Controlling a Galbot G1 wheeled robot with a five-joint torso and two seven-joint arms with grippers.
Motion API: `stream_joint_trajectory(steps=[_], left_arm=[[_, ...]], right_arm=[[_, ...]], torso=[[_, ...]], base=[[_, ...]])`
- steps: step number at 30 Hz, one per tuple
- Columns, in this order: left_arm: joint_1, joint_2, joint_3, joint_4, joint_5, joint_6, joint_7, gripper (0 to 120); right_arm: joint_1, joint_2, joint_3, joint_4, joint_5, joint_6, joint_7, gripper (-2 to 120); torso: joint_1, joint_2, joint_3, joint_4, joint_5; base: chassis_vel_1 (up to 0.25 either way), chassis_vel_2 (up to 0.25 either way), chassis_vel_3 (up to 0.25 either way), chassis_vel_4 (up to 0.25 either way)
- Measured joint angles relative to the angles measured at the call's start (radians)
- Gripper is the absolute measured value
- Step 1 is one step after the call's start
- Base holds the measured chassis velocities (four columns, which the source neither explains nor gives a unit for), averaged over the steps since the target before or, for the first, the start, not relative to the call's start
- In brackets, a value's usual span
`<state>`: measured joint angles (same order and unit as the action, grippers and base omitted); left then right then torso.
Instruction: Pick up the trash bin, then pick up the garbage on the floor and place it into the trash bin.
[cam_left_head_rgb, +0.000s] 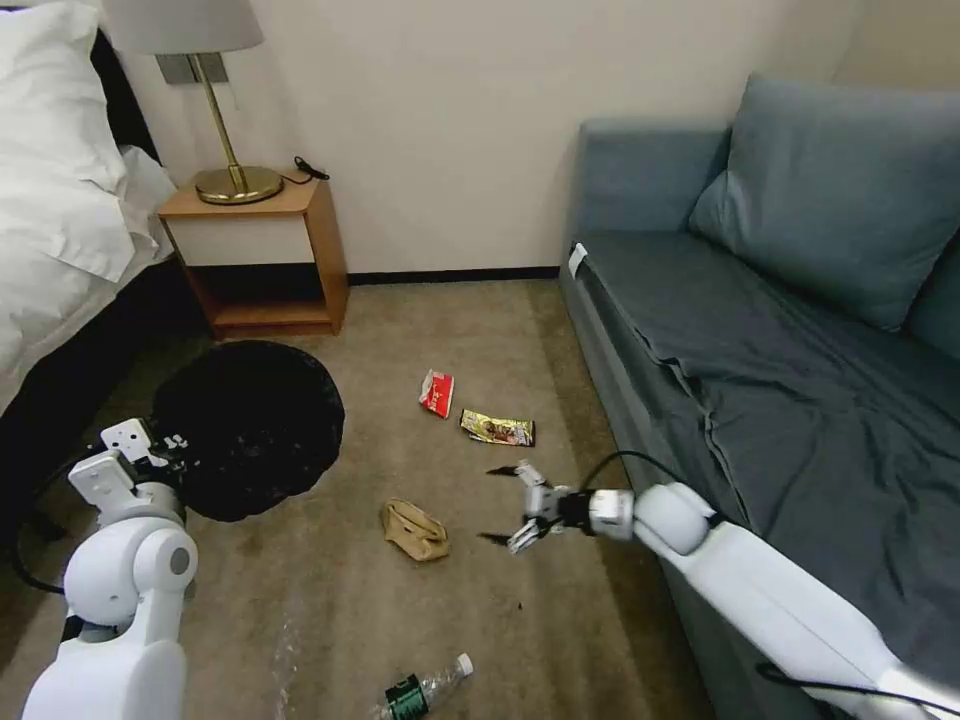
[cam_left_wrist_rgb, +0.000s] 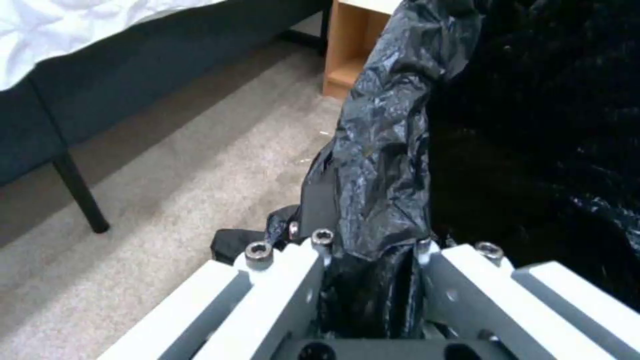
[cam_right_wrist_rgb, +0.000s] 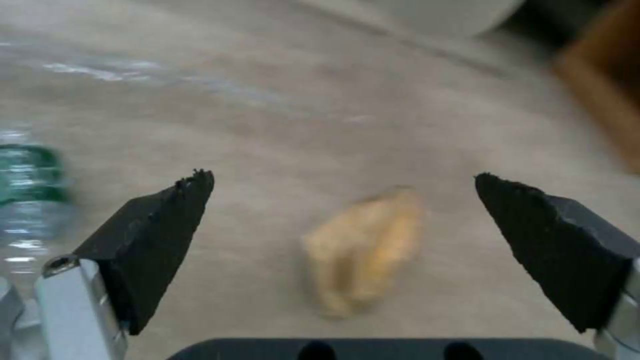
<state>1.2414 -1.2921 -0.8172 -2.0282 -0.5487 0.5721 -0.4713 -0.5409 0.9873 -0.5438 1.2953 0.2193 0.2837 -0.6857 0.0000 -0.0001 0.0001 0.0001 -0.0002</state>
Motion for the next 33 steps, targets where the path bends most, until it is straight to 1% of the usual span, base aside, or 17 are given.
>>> stream_joint_trajectory(steps=[1,3,4,5,7,8,10,11,13,16,25,33], left_arm=[[0.0,0.0,0.0,0.0,0.0,0.0,0.0,2],[0.005,-0.003,-0.004,-0.005,0.005,0.0,0.0,2],[0.006,-0.003,-0.005,-0.007,0.007,0.0,0.0,2],[0.006,-0.003,-0.005,-0.007,0.007,0.0,0.0,2],[0.006,-0.003,-0.007,-0.008,0.009,0.0,0.0,2],[0.006,-0.003,-0.007,-0.008,0.009,0.0,0.0,2],[0.004,-0.004,-0.007,-0.008,0.012,0.0,0.001,2],[0.004,-0.004,-0.007,-0.008,0.012,0.0,0.001,2],[0.001,-0.011,-0.005,-0.008,0.019,0.0,0.001,2],[0.002,-0.016,-0.004,-0.008,0.025,0.0,0.001,2],[0.007,-0.017,-0.009,-0.018,0.032,-0.001,0.001,2],[0.018,-0.034,-0.008,-0.031,0.042,-0.003,0.001,2]], right_arm=[[0.0,0.0,0.0,0.0,0.0,0.0,0.0,100],[0.072,0.033,-0.157,-0.055,0.062,-0.01,-0.004,100],[0.097,0.048,-0.21,-0.076,0.086,-0.013,-0.006,100],[0.097,0.048,-0.21,-0.076,0.086,-0.013,-0.006,100],[0.146,0.089,-0.322,-0.121,0.141,-0.017,-0.007,100],[0.146,0.089,-0.322,-0.121,0.141,-0.017,-0.007,100],[0.171,0.126,-0.371,-0.143,0.164,-0.022,-0.008,100],[0.171,0.126,-0.371,-0.143,0.164,-0.022,-0.008,100],[0.184,0.184,-0.408,-0.161,0.191,-0.035,-0.009,100],[0.185,0.206,-0.437,-0.164,0.215,-0.047,-0.006,100],[0.181,0.208,-0.511,-0.152,0.261,-0.072,0.001,100],[0.161,0.243,-0.528,-0.198,0.239,-0.067,-0.025,100]], torso=[[0.0,0.0,0.0,0.0,0.0],[0.0,0.0,0.0,0.0002,0.0001],[0.0,0.0,0.0,0.0001,0.0],[0.0,0.0,0.0,0.0001,0.0],[0.0,0.0,0.0,0.0,0.0],[0.0,0.0,0.0,0.0,0.0],[0.0,0.0,0.0,-0.0001,-0.0002],[0.0,0.0,0.0,-0.0001,-0.0002],[0.0,0.0,0.0,0.0001,0.0001],[0.0,0.0,0.0,0.0002,0.0],[0.0,0.0,0.0,-0.0002,0.0001],[0.0,0.0,0.0,0.0,0.0003]], base=[[0.0,0.0,0.0,0.0],[0.0,0.0,0.0,0.0],[0.0,0.0,0.0,0.0],[0.0,0.0,0.0,0.0],[0.0,0.0,0.0,0.0],[0.0,0.0,0.0,0.0],[0.0,0.0,0.0,0.0],[0.0,0.0,0.0,0.0],[0.0,0.0,0.0,0.0],[0.0,0.0,0.0,0.0],[0.0,0.0,0.0,0.0],[0.0,0.0,0.0,0.0]])
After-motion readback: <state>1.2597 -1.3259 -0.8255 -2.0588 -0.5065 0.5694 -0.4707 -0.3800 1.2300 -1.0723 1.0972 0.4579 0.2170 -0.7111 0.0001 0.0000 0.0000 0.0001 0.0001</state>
